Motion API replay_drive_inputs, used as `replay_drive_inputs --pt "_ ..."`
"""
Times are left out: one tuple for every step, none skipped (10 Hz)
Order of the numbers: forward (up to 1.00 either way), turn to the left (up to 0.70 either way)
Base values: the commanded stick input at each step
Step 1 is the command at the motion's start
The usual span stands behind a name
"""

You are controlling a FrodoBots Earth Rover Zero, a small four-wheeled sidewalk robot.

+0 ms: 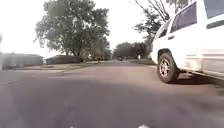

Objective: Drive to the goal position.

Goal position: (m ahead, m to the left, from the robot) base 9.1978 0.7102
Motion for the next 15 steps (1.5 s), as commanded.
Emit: replay_drive_inputs --pt "1.0 0.0" --pt "1.0 0.0" --pt "1.0 0.0" --pt "1.0 0.0" --pt "1.0 0.0" --pt "1.0 0.0" --pt "1.0 0.0" --pt "1.0 0.0" --pt "1.0 0.0" --pt "1.0 0.0" --pt "1.0 0.0" --pt "1.0 0.0" --pt "1.0 -0.08" --pt "1.0 -0.31" --pt "1.0 -0.39"
